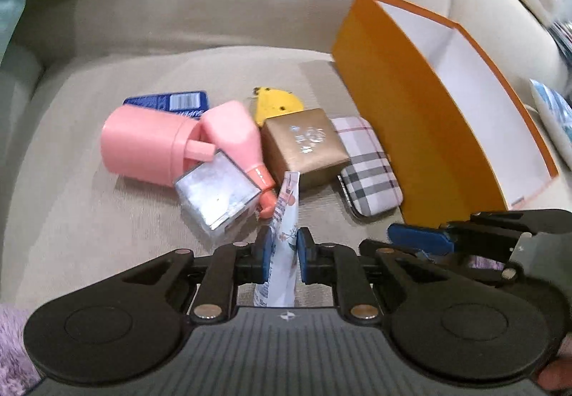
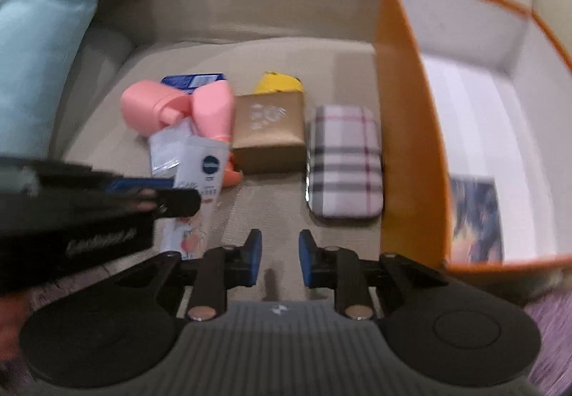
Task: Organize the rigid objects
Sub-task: 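Grasp the white Vaseline tube with the left tool, then grasp the plaid case upright with the right tool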
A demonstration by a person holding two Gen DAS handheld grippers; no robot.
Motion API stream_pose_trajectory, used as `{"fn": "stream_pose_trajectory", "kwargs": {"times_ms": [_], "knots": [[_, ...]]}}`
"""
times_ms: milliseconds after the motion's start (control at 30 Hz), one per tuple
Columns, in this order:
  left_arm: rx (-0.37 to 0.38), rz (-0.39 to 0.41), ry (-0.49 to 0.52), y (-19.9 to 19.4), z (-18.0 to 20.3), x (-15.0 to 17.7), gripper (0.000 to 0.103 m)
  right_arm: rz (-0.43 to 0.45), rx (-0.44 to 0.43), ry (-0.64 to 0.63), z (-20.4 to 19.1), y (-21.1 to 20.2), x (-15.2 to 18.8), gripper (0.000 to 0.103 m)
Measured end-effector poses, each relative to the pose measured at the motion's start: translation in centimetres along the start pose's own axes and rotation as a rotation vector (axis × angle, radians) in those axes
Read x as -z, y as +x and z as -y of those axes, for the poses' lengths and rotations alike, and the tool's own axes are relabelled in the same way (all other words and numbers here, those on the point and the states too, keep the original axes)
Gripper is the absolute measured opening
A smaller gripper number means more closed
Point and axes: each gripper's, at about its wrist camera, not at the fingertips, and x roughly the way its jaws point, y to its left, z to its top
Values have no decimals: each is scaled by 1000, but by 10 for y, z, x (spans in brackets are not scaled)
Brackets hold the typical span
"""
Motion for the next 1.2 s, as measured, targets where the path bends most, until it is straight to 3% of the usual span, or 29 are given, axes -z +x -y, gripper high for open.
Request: {"fn": "stream_pose_trajectory", "kwargs": {"times_ms": [100,133,200,267,400,733,1067,1200], "knots": [[-30,-14,-31,-1,-5,0,18,13,97,-119,-12,9,-6,25],[-37,-15,-30,-1,-4,-2,18,13,137,-165,-15,14,-7,31],[-21,-18,-45,4,-9,-3,18,13,201,-253,-22,24,-7,40],[-4,-24,-70,8,-15,-4,19,3,244,-327,-26,35,-6,41],[26,-32,-117,12,-26,-7,21,-36,257,-388,-23,52,-5,42],[126,-56,-231,28,-45,-10,24,-7,323,-527,-29,70,-2,50],[122,-14,-240,4,-40,1,16,48,305,-486,-36,45,5,24],[110,3,-245,-7,-40,10,16,56,234,-386,-30,15,7,18]]}}
